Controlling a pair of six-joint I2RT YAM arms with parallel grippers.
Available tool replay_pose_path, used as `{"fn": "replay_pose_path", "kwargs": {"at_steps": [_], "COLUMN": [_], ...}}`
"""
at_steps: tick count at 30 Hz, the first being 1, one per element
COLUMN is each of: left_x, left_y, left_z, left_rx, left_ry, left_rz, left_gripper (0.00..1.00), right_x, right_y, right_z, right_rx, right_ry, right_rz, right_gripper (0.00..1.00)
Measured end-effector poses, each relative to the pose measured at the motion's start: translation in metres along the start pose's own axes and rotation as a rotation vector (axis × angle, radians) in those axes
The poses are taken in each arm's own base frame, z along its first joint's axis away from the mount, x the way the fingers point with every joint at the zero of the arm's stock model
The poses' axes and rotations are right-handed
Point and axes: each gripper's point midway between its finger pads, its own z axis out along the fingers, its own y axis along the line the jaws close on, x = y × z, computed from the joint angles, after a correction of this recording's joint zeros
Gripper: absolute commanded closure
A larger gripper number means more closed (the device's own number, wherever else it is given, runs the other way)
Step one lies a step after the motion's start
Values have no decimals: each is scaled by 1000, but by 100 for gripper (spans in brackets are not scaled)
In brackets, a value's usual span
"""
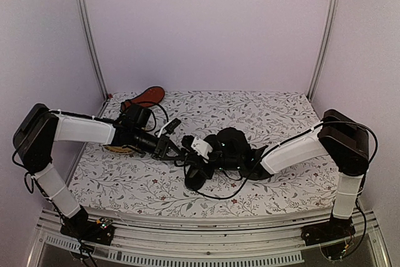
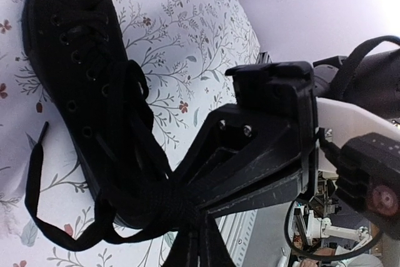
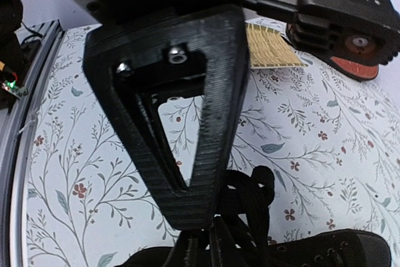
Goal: Tie the shoes
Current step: Pass from the left arm to the right, then tie the crossed shoelace on the shoe.
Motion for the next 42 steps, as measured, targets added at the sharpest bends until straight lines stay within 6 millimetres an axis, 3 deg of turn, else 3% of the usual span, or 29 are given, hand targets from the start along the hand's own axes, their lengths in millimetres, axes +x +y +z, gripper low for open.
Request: {"fn": "replay_pose_path", "kwargs": {"at_steps": [1, 5, 10, 13, 18, 21, 24, 31, 42], "left_x": [-1, -8, -16, -18, -12, -5, -1, 10, 7], "left_y": [0, 0, 1, -2, -2, 12, 34, 81, 107], "left_z": [0, -1, -9, -16, -30, -39, -41, -33, -11], "left_rx": [1, -2, -19, -30, -63, -137, -224, -333, -310], "left_ry": [-5, -29, -92, -126, -170, -200, -217, -265, -264], "left_rz": [3, 14, 56, 104, 180, 200, 207, 260, 342], "left_gripper": [96, 62, 47, 47, 54, 55, 65, 56, 48], "right_x": [0, 1, 8, 8, 1, -2, -3, -3, -6], "right_y": [0, -4, -5, -7, -11, -13, -15, -20, -27], "right_z": [0, 0, -8, -13, -19, -23, -27, -30, -34], "right_rx": [3, 21, 41, 56, 76, 85, 90, 98, 84], "right_ry": [1, 3, 20, 21, 7, -2, -6, -15, -45], "right_rz": [3, 12, 38, 58, 94, 118, 138, 173, 207], "right_gripper": [98, 98, 98, 98, 98, 98, 98, 98, 98]}}
